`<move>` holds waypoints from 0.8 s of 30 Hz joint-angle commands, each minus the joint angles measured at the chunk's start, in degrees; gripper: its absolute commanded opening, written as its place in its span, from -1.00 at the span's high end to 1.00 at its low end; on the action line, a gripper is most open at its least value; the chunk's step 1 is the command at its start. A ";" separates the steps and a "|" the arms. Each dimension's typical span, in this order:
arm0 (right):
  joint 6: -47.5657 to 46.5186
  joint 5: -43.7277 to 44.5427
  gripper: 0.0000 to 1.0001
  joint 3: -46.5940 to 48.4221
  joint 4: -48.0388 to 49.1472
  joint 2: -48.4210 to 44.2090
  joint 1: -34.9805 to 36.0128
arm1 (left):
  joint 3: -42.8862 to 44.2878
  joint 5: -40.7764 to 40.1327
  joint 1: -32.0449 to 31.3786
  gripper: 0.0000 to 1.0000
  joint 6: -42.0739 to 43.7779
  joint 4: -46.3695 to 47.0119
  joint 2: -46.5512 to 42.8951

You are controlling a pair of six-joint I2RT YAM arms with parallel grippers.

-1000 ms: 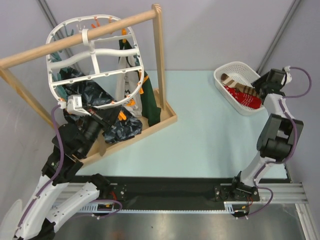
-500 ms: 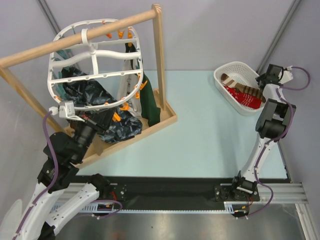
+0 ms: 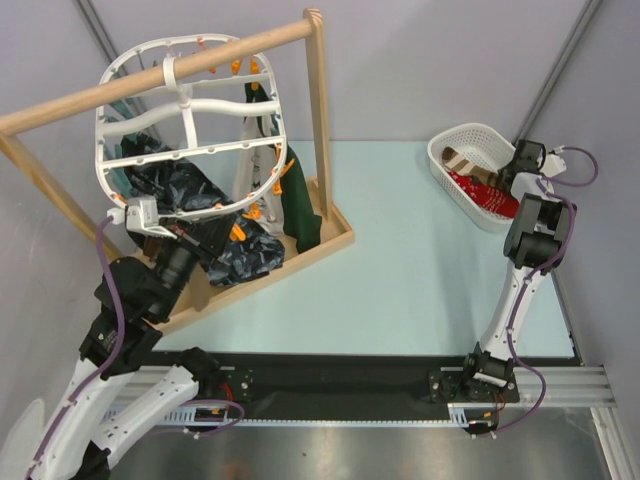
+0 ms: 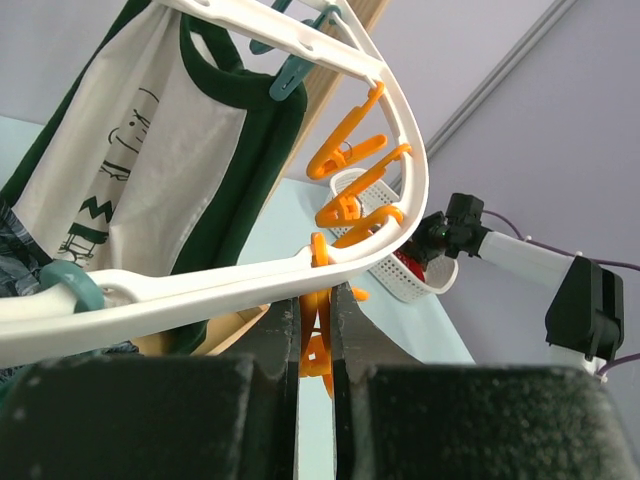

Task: Clip the socks to the hanger
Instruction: Pick up the sock from the bin.

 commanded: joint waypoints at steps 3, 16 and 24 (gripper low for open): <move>0.57 4.24 -0.02 3.22 1.58 1.01 -0.04 | 1.27 0.65 0.22 1.00 0.81 -0.11 1.42; -3.12 0.90 1.00 6.91 1.15 1.72 -0.13 | 1.53 0.82 0.22 1.00 -0.16 -0.64 1.51; -7.42 -6.73 1.00 1.73 4.84 -5.14 2.07 | 1.18 0.91 0.22 1.00 -1.39 -1.08 1.77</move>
